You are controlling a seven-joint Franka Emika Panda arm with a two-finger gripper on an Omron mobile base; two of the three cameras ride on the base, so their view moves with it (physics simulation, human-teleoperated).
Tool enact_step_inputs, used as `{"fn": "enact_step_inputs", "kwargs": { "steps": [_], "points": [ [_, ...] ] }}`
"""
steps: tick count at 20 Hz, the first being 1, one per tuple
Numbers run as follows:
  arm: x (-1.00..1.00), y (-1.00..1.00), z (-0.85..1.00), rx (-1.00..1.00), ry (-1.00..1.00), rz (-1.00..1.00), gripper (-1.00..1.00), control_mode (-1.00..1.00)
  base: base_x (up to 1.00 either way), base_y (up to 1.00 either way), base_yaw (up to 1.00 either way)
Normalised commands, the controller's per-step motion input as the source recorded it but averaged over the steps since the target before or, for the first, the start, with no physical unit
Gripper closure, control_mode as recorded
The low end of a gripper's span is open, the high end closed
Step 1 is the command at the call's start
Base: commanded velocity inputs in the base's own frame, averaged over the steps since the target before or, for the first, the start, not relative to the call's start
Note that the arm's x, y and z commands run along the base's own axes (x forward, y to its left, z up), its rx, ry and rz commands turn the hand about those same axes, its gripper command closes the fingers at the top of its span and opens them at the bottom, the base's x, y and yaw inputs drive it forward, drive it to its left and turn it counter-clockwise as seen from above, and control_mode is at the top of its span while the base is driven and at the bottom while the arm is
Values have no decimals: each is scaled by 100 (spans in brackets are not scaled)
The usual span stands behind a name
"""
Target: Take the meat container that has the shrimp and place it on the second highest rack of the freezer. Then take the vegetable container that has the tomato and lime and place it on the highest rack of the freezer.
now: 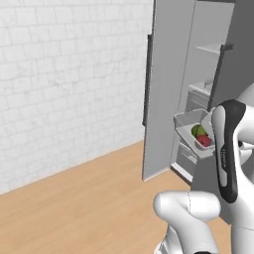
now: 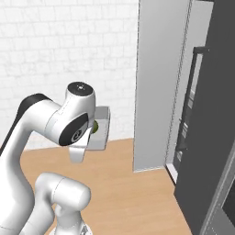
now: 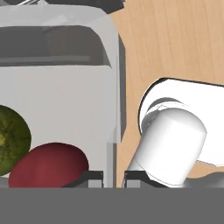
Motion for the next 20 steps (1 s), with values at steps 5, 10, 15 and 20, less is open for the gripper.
{"fn": "enact_step_inputs", "kwargs": {
  "steps": [5, 10, 15, 20],
  "points": [
    [0, 0, 0, 0, 0, 0, 100, 100, 66, 8, 12],
    [0, 0, 0, 0, 0, 0, 100, 100, 62, 18, 3],
    [0, 0, 0, 0, 0, 0, 100, 100, 55, 27, 0],
    [0, 0, 0, 0, 0, 0, 100, 100, 32, 2, -16]
  ]
}}
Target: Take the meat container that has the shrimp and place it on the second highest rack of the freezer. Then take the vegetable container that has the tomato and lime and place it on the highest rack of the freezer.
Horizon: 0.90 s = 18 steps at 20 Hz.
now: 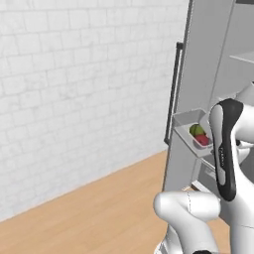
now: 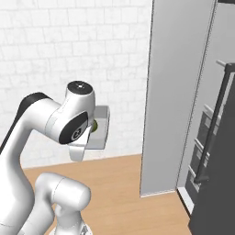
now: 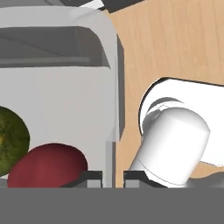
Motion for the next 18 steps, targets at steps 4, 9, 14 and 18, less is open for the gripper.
{"fn": "enact_step_inputs", "kwargs": {
  "steps": [4, 9, 14, 18],
  "points": [
    [0, 0, 0, 0, 0, 0, 100, 100, 26, 11, -38],
    [0, 0, 0, 0, 0, 0, 100, 100, 42, 20, -39],
    [0, 0, 0, 0, 0, 0, 100, 100, 49, 16, -33],
    [0, 0, 0, 0, 0, 0, 100, 100, 59, 6, -37]
  ]
}}
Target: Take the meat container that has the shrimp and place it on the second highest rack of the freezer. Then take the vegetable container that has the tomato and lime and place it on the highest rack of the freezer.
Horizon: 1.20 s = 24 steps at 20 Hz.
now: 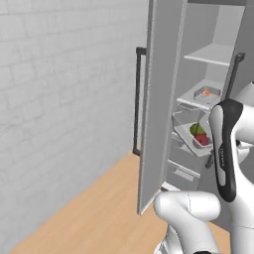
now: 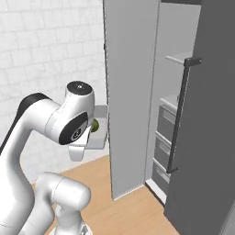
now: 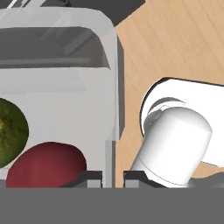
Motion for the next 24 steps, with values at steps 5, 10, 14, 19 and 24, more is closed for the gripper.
{"fn": "enact_step_inputs", "kwargs": {
  "steps": [5, 10, 14, 19, 24],
  "points": [
    [0, 0, 0, 0, 0, 0, 100, 100, 73, 18, -35],
    [0, 0, 0, 0, 0, 0, 100, 100, 53, 0, -28],
    [0, 0, 0, 0, 0, 0, 100, 100, 46, 0, -27],
    [0, 0, 0, 0, 0, 0, 100, 100, 62, 0, -23],
    [0, 0, 0, 0, 0, 0, 100, 100, 72, 5, -24]
  ]
}}
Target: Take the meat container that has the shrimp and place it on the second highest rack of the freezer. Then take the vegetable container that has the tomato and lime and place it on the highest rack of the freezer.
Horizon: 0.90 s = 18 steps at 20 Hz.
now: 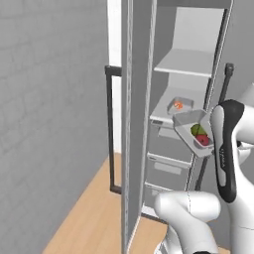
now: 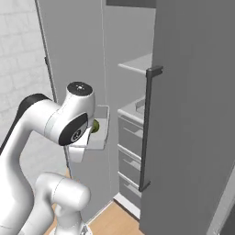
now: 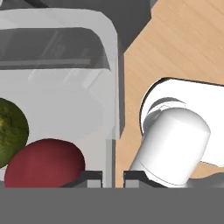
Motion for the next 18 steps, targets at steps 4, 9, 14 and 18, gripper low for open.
{"fn": "enact_step_inputs", "kwargs": {
  "steps": [4, 9, 14, 18],
  "points": [
    [0, 0, 0, 0, 0, 0, 100, 100, 75, 17, -25],
    [0, 0, 0, 0, 0, 0, 100, 100, 68, 27, -23],
    [0, 0, 0, 0, 0, 0, 100, 100, 49, 0, -22],
    [0, 0, 0, 0, 0, 0, 100, 100, 31, 6, -24]
  ]
}}
